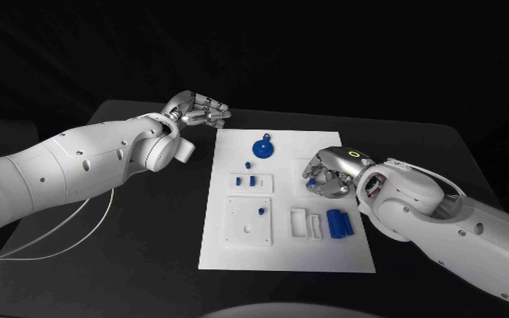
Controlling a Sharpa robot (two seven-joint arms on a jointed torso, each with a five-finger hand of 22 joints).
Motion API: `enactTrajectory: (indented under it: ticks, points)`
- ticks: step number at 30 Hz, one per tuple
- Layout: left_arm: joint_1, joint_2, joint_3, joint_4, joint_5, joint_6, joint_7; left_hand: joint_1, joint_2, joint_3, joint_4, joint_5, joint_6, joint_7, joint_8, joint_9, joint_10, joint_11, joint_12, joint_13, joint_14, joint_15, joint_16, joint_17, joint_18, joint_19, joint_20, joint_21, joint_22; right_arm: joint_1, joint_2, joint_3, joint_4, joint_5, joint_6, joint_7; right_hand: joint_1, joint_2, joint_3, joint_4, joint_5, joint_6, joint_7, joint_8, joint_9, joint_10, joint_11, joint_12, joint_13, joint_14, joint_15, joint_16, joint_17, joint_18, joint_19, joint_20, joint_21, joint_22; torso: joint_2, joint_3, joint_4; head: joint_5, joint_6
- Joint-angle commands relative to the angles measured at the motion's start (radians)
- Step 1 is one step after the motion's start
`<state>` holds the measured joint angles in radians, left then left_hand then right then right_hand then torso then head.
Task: Assemble the parts on the task board
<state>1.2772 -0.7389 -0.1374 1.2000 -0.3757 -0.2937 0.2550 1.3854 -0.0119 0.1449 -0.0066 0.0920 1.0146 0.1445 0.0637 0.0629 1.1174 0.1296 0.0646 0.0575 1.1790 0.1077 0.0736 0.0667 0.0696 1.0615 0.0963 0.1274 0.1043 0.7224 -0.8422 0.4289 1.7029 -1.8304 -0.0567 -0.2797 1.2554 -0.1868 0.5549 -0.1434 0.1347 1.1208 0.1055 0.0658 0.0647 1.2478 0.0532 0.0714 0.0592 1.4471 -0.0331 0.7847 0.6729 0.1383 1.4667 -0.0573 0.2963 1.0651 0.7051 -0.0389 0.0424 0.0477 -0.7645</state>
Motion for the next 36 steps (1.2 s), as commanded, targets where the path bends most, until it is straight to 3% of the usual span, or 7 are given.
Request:
enactTrajectory:
  ticks: [1,9,25,36]
  points:
    - [0.0,-0.001,0.001,0.003,0.008,0.01,0.014,-0.002,0.0,0.005,0.0,0.006,0.004,0.001,-0.001,-0.001,-0.006,0.0,-0.003,0.0,0.002,0.002,-0.002,0.001,-0.004,0.002,-0.003,0.007,0.001,-0.002,0.0,-0.001,0.0,-0.023,0.015,-0.01,-0.01,0.004,0.017,0.001,-0.009,0.01,-0.001,-0.003,0.001,0.009,-0.001,-0.003,0.001,-0.001,-0.006,0.003,0.002,-0.013,0.029,-0.005,0.005,0.002,0.0,0.0001,-0.0007,-0.001,0.001]
    - [0.0,-0.003,0.001,0.004,0.009,0.012,0.012,-0.004,-0.004,0.005,0.001,0.006,0.002,0.002,-0.001,-0.001,-0.01,0.002,-0.003,0.0,-0.002,0.004,-0.003,0.001,-0.004,-0.001,-0.002,0.006,0.001,-0.003,0.003,-0.002,0.001,-0.024,-0.008,-0.014,-0.019,0.017,0.099,0.003,-0.046,0.034,-0.003,-0.003,0.002,0.028,-0.007,-0.002,0.001,-0.001,-0.012,0.005,0.006,-0.018,0.027,-0.011,0.013,0.014,0.0,-0.0001,0.0001,-0.001,0.004]
    - [0.0,-0.006,0.001,0.003,0.009,0.009,0.005,-0.008,-0.005,0.003,0.003,0.006,-0.002,0.003,-0.001,0.0,-0.014,0.003,-0.002,0.001,-0.005,0.006,-0.003,0.001,-0.004,-0.003,0.001,0.005,0.0,-0.003,0.007,-0.002,0.005,-0.048,-0.015,-0.019,0.015,0.045,0.151,-0.057,-0.032,0.107,-0.019,-0.001,0.011,0.101,-0.027,0.013,0.005,-0.004,-0.027,0.002,0.011,-0.021,0.008,-0.026,0.039,0.063,0.0,0.0,-0.0001,0.0,0.004]
    - [0.0,-0.003,0.001,0.0,0.009,0.011,0.005,-0.009,0.001,0.005,0.007,0.007,0.01,-0.002,-0.001,0.0,-0.014,0.002,-0.002,0.001,-0.006,0.006,-0.002,0.001,-0.004,-0.004,0.001,0.005,-0.001,0.0,0.001,-0.001,0.019,-0.033,-0.016,-0.015,0.02,0.055,0.189,-0.067,-0.083,0.135,-0.028,-0.001,0.029,0.134,-0.035,0.01,0.006,-0.001,-0.035,0.0,0.019,-0.023,0.005,-0.035,0.059,0.108,-0.001,-0.0002,0.0005,0.008,0.003]
